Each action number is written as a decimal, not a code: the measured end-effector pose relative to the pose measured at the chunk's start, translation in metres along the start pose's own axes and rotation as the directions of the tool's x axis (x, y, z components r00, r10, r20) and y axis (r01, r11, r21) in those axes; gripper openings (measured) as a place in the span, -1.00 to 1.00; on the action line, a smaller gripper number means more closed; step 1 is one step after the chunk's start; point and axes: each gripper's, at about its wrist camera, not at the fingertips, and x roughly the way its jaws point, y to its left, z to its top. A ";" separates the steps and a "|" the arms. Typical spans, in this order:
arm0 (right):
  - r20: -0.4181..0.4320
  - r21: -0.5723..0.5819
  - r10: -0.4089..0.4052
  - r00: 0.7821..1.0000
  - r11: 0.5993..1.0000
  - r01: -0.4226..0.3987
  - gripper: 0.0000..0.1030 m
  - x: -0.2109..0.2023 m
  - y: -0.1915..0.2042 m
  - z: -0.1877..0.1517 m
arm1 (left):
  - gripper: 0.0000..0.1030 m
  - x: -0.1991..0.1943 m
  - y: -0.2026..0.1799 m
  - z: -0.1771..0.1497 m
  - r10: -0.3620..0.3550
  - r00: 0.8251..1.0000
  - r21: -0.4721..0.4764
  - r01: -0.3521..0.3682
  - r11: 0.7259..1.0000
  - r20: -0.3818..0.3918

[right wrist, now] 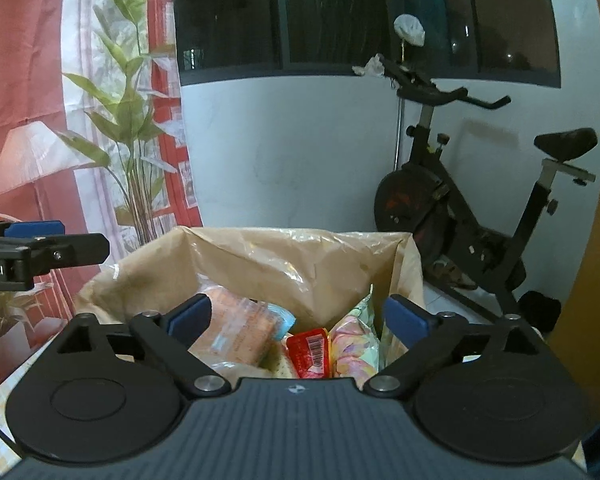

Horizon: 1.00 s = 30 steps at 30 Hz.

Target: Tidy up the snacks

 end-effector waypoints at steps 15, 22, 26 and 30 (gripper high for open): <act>0.135 -0.002 -0.003 0.991 1.000 0.003 0.96 -0.115 0.045 -0.013 | 0.90 -0.124 -0.026 -0.013 0.102 0.993 0.029 -0.104 0.994 0.067; 0.168 -0.022 0.016 0.986 1.000 -0.013 0.96 -0.154 0.063 -0.022 | 0.90 -0.168 -0.027 -0.014 0.113 0.989 0.001 -0.113 0.994 0.092; 0.179 0.004 0.008 0.984 1.000 -0.009 0.97 -0.169 0.065 -0.026 | 0.90 -0.185 -0.023 -0.016 0.127 0.987 -0.020 -0.126 0.992 0.101; 0.192 0.021 -0.006 0.981 1.000 0.002 0.99 -0.178 0.065 -0.029 | 0.90 -0.193 -0.022 -0.018 0.152 0.981 -0.026 -0.150 0.988 0.118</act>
